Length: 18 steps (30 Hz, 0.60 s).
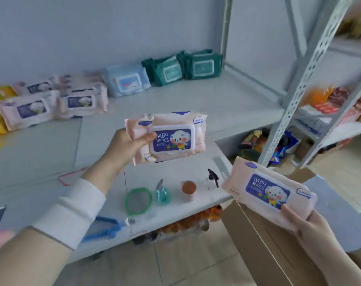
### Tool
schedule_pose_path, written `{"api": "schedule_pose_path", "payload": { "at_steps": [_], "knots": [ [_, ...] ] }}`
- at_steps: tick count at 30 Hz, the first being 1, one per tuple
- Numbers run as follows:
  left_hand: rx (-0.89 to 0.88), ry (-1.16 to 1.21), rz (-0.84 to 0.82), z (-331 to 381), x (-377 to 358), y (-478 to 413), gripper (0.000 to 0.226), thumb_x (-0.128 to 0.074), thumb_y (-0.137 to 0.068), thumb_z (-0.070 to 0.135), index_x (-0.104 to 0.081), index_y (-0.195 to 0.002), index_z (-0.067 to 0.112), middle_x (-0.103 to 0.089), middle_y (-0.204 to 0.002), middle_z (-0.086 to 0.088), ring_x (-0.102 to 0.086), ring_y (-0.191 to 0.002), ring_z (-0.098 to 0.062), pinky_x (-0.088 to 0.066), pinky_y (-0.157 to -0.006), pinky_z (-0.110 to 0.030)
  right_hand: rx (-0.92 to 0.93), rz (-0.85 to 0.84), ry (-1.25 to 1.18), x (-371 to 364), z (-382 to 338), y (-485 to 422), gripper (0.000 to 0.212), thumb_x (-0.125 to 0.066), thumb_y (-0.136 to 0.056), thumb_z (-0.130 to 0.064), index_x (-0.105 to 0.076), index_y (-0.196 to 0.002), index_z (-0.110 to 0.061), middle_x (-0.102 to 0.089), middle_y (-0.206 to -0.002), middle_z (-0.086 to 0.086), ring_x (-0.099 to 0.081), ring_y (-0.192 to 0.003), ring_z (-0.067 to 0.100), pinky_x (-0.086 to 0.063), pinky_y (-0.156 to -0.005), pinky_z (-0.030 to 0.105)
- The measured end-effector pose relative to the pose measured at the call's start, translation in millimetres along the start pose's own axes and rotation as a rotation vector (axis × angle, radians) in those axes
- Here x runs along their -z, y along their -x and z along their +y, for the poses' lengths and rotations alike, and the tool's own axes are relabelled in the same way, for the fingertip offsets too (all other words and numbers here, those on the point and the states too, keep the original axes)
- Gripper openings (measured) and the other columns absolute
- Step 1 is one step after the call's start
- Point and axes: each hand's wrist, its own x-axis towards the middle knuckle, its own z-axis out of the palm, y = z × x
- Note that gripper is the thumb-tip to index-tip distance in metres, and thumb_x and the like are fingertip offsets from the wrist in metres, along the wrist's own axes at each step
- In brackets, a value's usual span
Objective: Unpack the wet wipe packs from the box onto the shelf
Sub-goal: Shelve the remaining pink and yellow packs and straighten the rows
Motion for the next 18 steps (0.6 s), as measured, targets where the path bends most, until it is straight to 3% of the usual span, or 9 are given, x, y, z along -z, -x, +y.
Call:
{"api": "schedule_pose_path", "payload": {
  "at_steps": [5, 7, 9, 10, 12, 15, 18],
  "knots": [
    [0.020, 0.013, 0.198, -22.2, 145.3, 8.3, 0.014, -0.068, -0.082, 0.012, -0.066, -0.076, 0.025, -0.070, -0.060, 0.019, -0.064, -0.060, -0.002, -0.047, -0.065, -0.028, 0.167, -0.201, 0.091, -125.0, -50.2, -17.5, 0.030, -0.064, -0.077, -0.024, -0.063, -0.107, -0.018, -0.073, -0.104, 0.003, -0.071, -0.089, 0.011, -0.059, -0.073, 0.026],
    [0.050, 0.020, 0.235, -38.9, 204.1, 11.7, 0.012, -0.068, -0.082, 0.011, -0.067, -0.080, 0.023, -0.073, -0.070, 0.012, -0.068, -0.071, -0.007, -0.052, -0.074, -0.034, 0.194, -0.284, 0.134, -187.5, -62.4, -21.3, 0.038, -0.069, -0.077, -0.030, -0.061, -0.111, -0.015, -0.071, -0.101, 0.003, -0.072, -0.080, 0.008, -0.059, -0.068, 0.023],
    [0.083, 0.041, 0.272, -55.8, 256.9, 11.3, 0.013, -0.068, -0.082, 0.010, -0.067, -0.085, 0.022, -0.072, -0.084, 0.008, -0.069, -0.085, -0.016, -0.051, -0.087, -0.039, 0.201, -0.319, 0.211, -251.2, -71.0, -25.7, 0.072, -0.082, -0.050, -0.055, -0.061, -0.107, -0.017, -0.071, -0.099, 0.002, -0.070, -0.081, 0.015, -0.059, -0.072, 0.032],
    [0.100, 0.070, 0.279, -65.1, 279.5, 9.3, 0.014, -0.067, -0.082, 0.009, -0.066, -0.087, 0.022, -0.072, -0.084, 0.010, -0.070, -0.082, -0.012, -0.052, -0.085, -0.036, 0.187, -0.340, 0.224, -281.7, -71.8, -28.7, 0.087, -0.084, -0.032, -0.063, -0.061, -0.104, -0.020, -0.072, -0.098, 0.001, -0.070, -0.085, 0.017, -0.059, -0.074, 0.034],
    [0.138, 0.121, 0.287, -84.0, 315.2, 2.3, 0.016, -0.064, -0.084, 0.007, -0.065, -0.090, 0.022, -0.073, -0.078, 0.013, -0.070, -0.070, -0.001, -0.052, -0.075, -0.028, 0.159, -0.427, 0.153, -335.9, -65.8, -37.5, 0.096, -0.086, -0.018, -0.061, -0.060, -0.100, -0.019, -0.076, -0.092, -0.002, -0.072, -0.083, 0.014, -0.059, -0.070, 0.028],
    [0.193, 0.161, 0.300, -108.1, 345.3, -18.5, 0.016, -0.063, -0.085, 0.007, -0.064, -0.089, 0.022, -0.073, -0.070, 0.014, -0.069, -0.066, -0.002, -0.053, -0.067, -0.025, 0.110, -0.473, 0.092, -401.8, -60.7, -52.3, 0.099, -0.089, -0.013, -0.055, -0.060, -0.099, -0.016, -0.076, -0.084, -0.004, -0.073, -0.075, 0.008, -0.059, -0.064, 0.025],
    [0.215, 0.170, 0.316, -118.1, 357.8, -52.0, 0.014, -0.064, -0.084, 0.005, -0.064, -0.092, 0.016, -0.069, -0.093, 0.000, -0.067, -0.070, -0.005, -0.053, -0.064, -0.023, 0.130, -0.455, 0.127, -450.9, -70.4, -77.6, 0.109, -0.089, -0.015, -0.055, -0.059, -0.110, -0.012, -0.071, -0.097, 0.003, -0.072, -0.079, 0.013, -0.059, -0.062, 0.027]
  ]
}}
